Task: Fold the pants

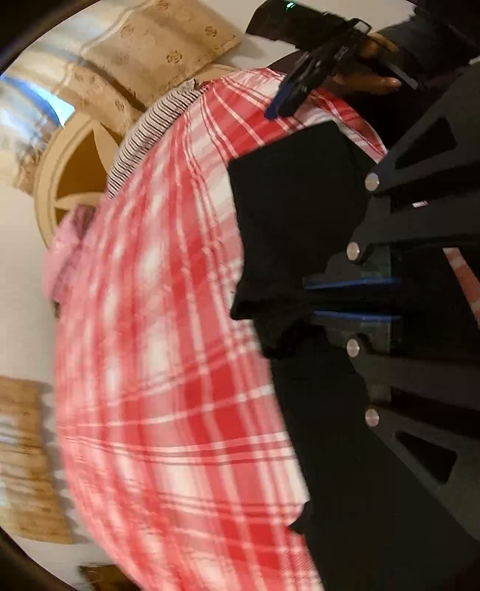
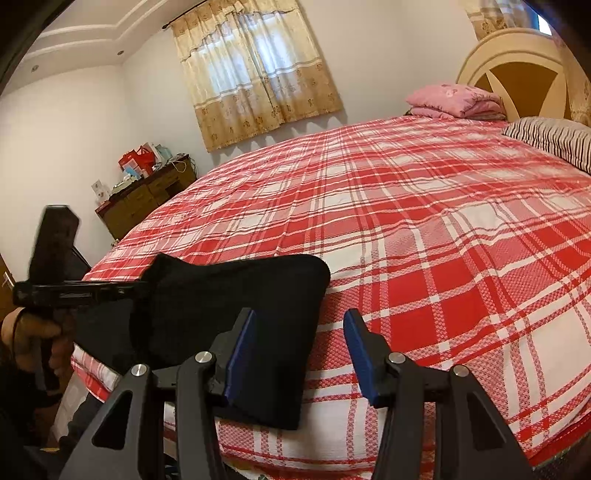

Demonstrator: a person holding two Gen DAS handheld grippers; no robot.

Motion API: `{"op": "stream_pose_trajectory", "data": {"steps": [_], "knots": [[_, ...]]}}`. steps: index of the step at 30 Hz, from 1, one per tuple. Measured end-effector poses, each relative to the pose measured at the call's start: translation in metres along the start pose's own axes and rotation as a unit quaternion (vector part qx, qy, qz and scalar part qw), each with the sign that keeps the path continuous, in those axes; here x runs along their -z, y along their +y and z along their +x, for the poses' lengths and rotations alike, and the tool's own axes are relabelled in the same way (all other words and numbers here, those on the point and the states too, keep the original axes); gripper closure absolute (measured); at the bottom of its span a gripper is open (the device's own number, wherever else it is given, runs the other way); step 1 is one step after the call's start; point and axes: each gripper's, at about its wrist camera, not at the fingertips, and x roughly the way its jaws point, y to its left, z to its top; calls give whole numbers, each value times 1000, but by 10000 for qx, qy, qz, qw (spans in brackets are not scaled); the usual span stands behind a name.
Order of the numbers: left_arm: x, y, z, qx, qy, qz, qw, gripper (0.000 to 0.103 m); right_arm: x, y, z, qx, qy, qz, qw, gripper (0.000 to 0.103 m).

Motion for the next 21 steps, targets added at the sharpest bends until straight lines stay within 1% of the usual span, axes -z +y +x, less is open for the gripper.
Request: {"op": "stream_pose_trajectory", "data": {"steps": [2, 3, 4, 5, 6, 7, 9, 11, 12, 14, 15, 16, 17, 18, 19, 20, 21], "knots": [[3, 6, 7, -136, 73, -64, 9999, 72, 2, 9, -1, -108, -14, -188, 9998, 50], [6, 9, 8, -202, 59, -106, 9997, 57, 3, 14, -2, -171, -2, -284, 9994, 49], [8, 10, 5, -201, -47, -123, 9997, 46, 4, 21, -2, -242, 29, -437, 9987, 49], [11, 12, -1, -131, -214, -114, 9996, 41, 6, 28, 0, -285, 72, -619, 9977, 49], [13, 11, -6, -34, -311, -71, 9995, 33, 9, 38, 2, -304, 119, -806, 9962, 49], [17, 9, -11, 71, -372, 43, 9993, 28, 12, 49, 5, -286, 193, -1072, 9936, 49], [23, 6, -12, 77, -333, 225, 9992, 27, 21, 74, 11, -166, 302, -1670, 9854, 49], [26, 5, -5, 117, -181, 257, 9994, 27, 31, 99, 22, -111, 494, -2272, 9725, 49], [26, 6, 0, 142, -149, 197, 9996, 28, 37, 112, 29, 0, 597, -2610, 9635, 49], [25, 7, 5, 251, -144, 191, 9994, 30, 48, 130, 41, 135, 740, -3064, 9489, 49], [23, 7, 9, 252, -137, 183, 9994, 37, 51, 134, 47, 183, 817, -3165, 9449, 49], [21, 8, 11, 257, -116, 132, 9995, 50, 53, 137, 54, 181, 922, -3203, 9426, 49], [20, 9, 13, 325, -90, 96, 9994, 57, 54, 137, 59, 178, 990, -3188, 9425, 49], [19, 9, 14, 416, -58, 66, 9991, 73, 53, 135, 65, 224, 1022, -3141, 9436, 49], [19, 7, 13, 474, -47, 89, 9988, 85, 51, 132, 68, 244, 1042, -3048, 9464, 49], [19, 5, 10, 528, -64, 147, 9985, 88, 47, 128, 68, 181, 1074, -2908, 9506, 52], [20, 3, 6, 601, -84, 185, 9980, 89, 44, 124, 66, 104, 1059, -2754, 9554, 65]]}}
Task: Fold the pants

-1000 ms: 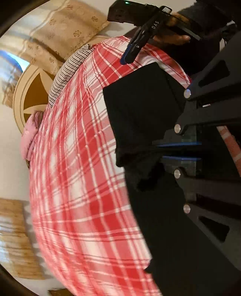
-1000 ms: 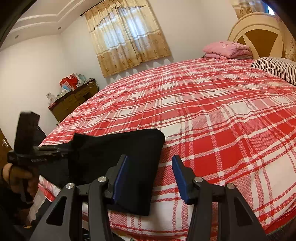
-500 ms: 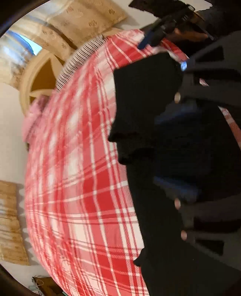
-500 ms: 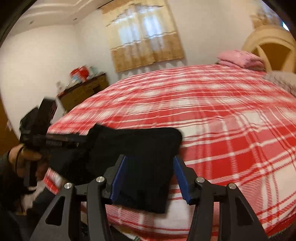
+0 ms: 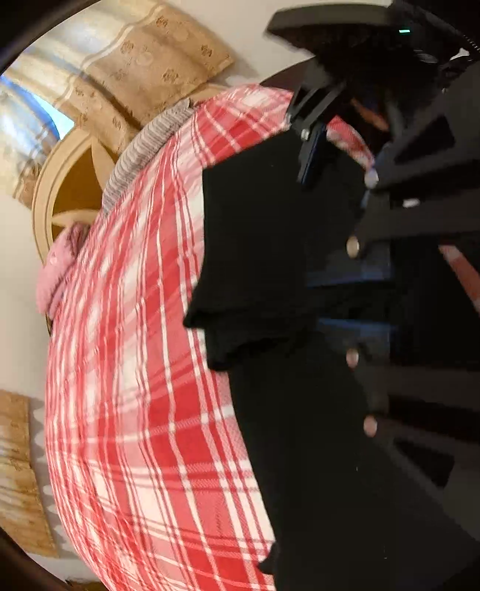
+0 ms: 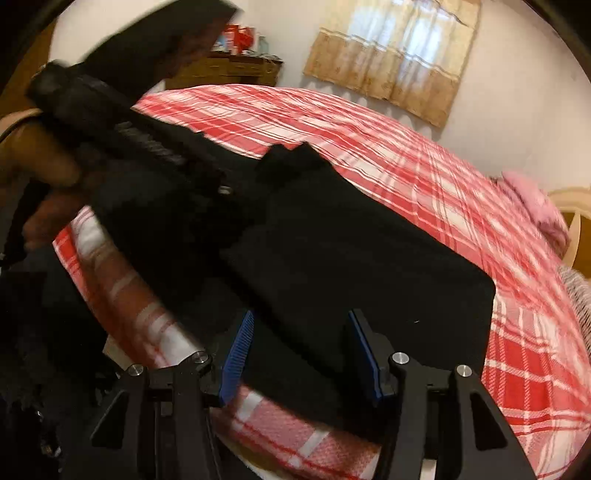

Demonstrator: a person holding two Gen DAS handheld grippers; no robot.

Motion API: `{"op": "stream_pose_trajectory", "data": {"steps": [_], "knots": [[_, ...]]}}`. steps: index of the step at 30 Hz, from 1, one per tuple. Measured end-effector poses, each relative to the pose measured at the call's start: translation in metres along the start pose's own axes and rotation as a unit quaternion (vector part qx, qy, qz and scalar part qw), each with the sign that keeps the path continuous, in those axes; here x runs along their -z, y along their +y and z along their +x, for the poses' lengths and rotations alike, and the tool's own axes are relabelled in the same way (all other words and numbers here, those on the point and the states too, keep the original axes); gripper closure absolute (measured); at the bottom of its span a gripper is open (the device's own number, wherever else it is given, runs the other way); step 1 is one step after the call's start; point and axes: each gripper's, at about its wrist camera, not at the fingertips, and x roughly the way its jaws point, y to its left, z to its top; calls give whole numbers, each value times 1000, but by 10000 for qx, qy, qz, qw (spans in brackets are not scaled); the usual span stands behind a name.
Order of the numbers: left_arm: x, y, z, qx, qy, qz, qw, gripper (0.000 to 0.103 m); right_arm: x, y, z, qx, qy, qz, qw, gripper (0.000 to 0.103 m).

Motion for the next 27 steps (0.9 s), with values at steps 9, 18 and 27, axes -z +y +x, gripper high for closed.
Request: {"op": "stream_pose_trajectory", "data": {"steps": [9, 18, 27], "knots": [[5, 9, -20, 532, 100, -647, 9964, 94, 3, -8, -19, -365, -33, 252, 9990, 95], [15, 29, 5, 420, 180, -856, 9953, 90, 0, -11, -23, -479, -297, 400, 9976, 94], [11, 3, -11, 1345, 65, -891, 9869, 96, 1, -25, -33, -368, -678, 864, 9933, 78]]}}
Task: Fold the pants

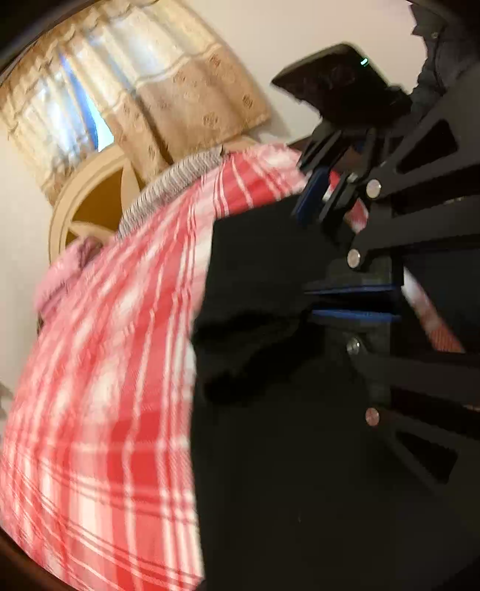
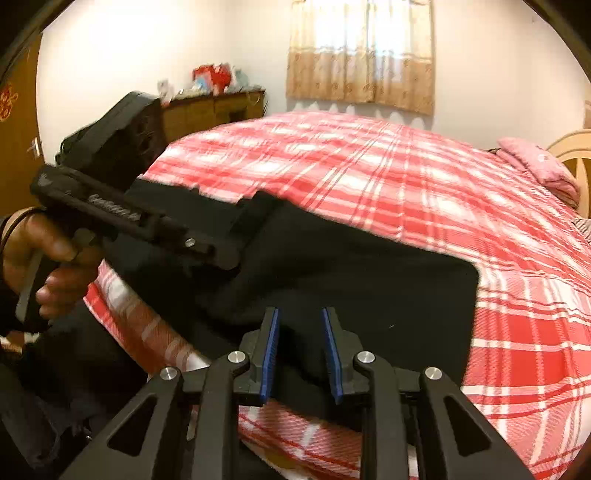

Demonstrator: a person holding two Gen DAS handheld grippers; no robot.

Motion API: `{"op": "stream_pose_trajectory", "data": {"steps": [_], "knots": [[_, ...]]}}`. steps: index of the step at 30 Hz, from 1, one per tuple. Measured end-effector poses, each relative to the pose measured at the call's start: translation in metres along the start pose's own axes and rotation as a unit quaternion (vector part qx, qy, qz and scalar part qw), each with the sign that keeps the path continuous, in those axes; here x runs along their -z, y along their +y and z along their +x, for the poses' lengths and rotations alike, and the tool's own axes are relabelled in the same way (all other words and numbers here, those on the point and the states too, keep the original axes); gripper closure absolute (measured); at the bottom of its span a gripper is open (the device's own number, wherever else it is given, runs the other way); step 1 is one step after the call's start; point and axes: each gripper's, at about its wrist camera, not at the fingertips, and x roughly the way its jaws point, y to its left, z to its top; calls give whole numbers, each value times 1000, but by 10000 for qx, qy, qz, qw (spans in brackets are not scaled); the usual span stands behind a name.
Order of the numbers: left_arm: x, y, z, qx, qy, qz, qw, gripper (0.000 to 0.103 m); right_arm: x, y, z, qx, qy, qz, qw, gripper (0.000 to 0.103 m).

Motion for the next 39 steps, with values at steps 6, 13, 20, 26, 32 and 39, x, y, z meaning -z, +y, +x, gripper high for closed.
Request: {"op": "stream_pose_trajectory", "data": {"steps": [6, 13, 20, 26, 32, 39], "knots": [[-3, -11, -21, -66, -190, 89, 9998, 96, -2, -8, -15, -68, -384, 310, 9988, 68], [2, 34, -4, -721, -99, -322, 9968, 91, 8, 10, 19, -123, 463, -61, 9988, 48], [4, 21, -26, -1276, -304, 287, 9909, 39, 0, 19, 13, -91, 387, -319, 9987, 48], [1, 44, -95, -1977, -978, 400, 9745, 26, -38, 45, 34, -411, 135, -664, 9969, 48], [8, 108, -169, -3076, -1445, -107, 9404, 26, -60, 55, 88, -690, 524, -389, 9955, 48], [18, 187, -230, -4102, -1826, -787, 8901, 26, -50, 65, 100, -611, 821, -617, 9928, 44]]}}
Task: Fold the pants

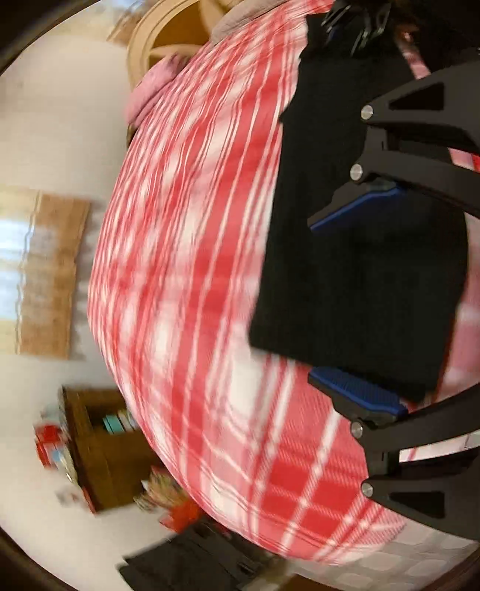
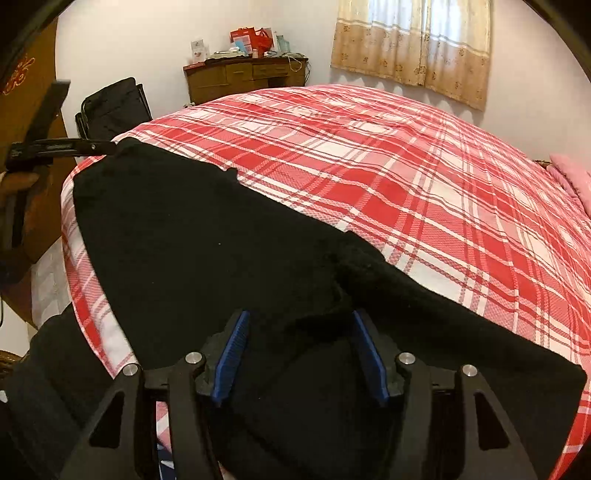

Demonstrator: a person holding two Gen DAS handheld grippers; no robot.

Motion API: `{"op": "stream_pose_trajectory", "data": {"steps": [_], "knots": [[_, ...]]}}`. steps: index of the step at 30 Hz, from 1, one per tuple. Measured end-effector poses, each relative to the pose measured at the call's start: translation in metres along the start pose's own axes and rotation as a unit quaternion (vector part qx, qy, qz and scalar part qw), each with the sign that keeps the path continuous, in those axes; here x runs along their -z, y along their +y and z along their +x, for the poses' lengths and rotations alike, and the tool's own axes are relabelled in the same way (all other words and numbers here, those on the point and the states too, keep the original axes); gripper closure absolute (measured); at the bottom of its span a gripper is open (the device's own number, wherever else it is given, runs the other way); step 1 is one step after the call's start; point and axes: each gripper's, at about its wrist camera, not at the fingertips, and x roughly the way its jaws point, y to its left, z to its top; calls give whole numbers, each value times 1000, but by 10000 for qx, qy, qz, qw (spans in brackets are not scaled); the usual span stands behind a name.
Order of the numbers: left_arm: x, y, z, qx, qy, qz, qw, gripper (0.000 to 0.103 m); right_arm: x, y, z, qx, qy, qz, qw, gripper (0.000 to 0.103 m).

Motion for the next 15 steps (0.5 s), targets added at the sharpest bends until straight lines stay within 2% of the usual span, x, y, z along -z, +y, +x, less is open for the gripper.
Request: {"op": "stream_pose_trajectory", "data": {"steps": [4, 10, 15], "knots": [[8, 13, 15, 123, 110, -146, 9998, 25, 2, -2, -29, -73, -429, 176, 9989, 44], [5, 12, 20, 181, -99, -92, 9997, 24, 12, -6, -51, -83, -682, 278, 9972, 44], [8, 4, 18, 102, 47, 302, 9995, 25, 25, -14, -60, -84, -874, 532, 9947, 44]]}}
